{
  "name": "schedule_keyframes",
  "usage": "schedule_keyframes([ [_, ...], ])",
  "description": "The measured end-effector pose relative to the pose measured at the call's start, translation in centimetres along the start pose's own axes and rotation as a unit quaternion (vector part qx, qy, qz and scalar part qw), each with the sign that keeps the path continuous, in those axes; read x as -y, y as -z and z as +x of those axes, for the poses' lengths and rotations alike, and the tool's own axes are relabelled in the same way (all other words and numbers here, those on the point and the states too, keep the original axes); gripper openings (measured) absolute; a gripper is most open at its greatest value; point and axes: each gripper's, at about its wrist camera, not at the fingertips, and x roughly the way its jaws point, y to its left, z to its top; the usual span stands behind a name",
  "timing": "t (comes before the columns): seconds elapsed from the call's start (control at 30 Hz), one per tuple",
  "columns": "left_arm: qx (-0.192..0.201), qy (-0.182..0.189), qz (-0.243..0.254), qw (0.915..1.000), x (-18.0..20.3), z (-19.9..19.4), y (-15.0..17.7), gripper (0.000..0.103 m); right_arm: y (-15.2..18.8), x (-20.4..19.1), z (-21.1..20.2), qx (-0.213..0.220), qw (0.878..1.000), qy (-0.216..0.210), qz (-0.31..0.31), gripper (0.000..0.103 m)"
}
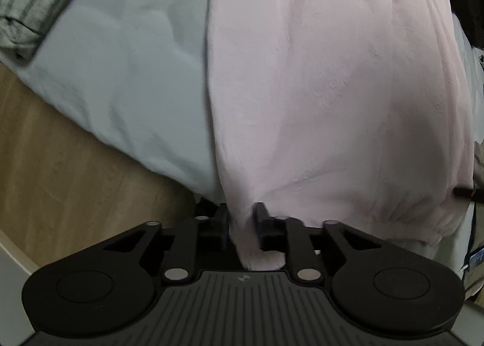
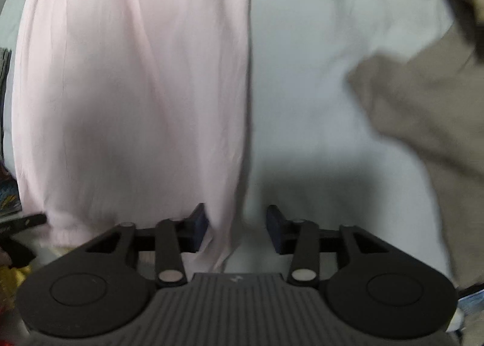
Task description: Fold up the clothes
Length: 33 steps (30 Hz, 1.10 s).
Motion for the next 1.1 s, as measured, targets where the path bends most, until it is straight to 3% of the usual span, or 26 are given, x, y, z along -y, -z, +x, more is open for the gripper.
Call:
schedule_keyframes([
  [0.1,-0.004,-0.028,-0.001,0.9996,-0.8,-1.6,-0.5,0.024,-2.1,0.2,-2.2,0.04,0.999,0.008,-0.005,0.047],
  [0.23,0.05,-0.027,0.008,0.9983,-0.6,-4.6,-2.7,0.024,-5.3,-0.4,-4.3,0.089,0.996,0.011,-0.027,0.046],
  [0.33,0.097,-0.005,0.027,0.9949,1.4,-5.8,-6.3,0.024,-8.8,-2.1,-4.5,0.126,0.989,0.022,-0.069,0.047],
  [0.43,0.138,-0.009,0.068,0.988,3.7,-6.0,-11.2,0.024,-12.6,-3.9,-4.2,0.169,0.98,0.04,-0.097,0.046],
  [0.5,0.167,-0.025,0.085,0.982,3.7,-4.7,-14.4,0.024,-15.1,-8.5,-1.4,0.194,0.974,0.047,-0.105,0.046],
  [0.63,0.186,-0.026,0.058,0.9805,2.3,-1.0,-21.3,0.024,-18.9,-7.9,0.3,0.215,0.968,0.05,-0.118,0.045],
  [0.7,0.187,-0.01,0.041,0.9814,1.7,1.3,-22.2,0.024,-18.1,-9.5,-0.9,0.216,0.967,0.049,-0.123,0.045],
  [0.77,0.193,-0.008,0.039,0.9803,2.1,1.9,-22.6,0.024,-24.6,-8.8,0.6,0.211,0.969,0.044,-0.125,0.044],
  [0.83,0.198,-0.013,0.049,0.9789,2.7,1.1,-22.2,0.024,-25.7,-9.3,1.9,0.206,0.969,0.04,-0.128,0.044],
  [0.9,0.192,-0.021,0.056,0.9795,3.4,1.9,-22.1,0.024,-25.8,-9.6,2.8,0.195,0.971,0.033,-0.133,0.034],
  [0.93,0.187,-0.024,0.059,0.9803,3.4,1.1,-22.2,0.024,-25.9,-9.6,3.2,0.184,0.973,0.03,-0.137,0.012],
  [0.97,0.181,-0.028,0.061,0.9811,3.3,0.3,-22.2,0.024,-25.9,-9.5,3.4,0.178,0.974,0.034,-0.139,0.004],
  [1.1,0.169,-0.039,0.068,0.9825,2.1,1.0,-21.2,0.024,-26.0,-7.9,2.4,0.186,0.974,0.054,-0.114,0.001],
])
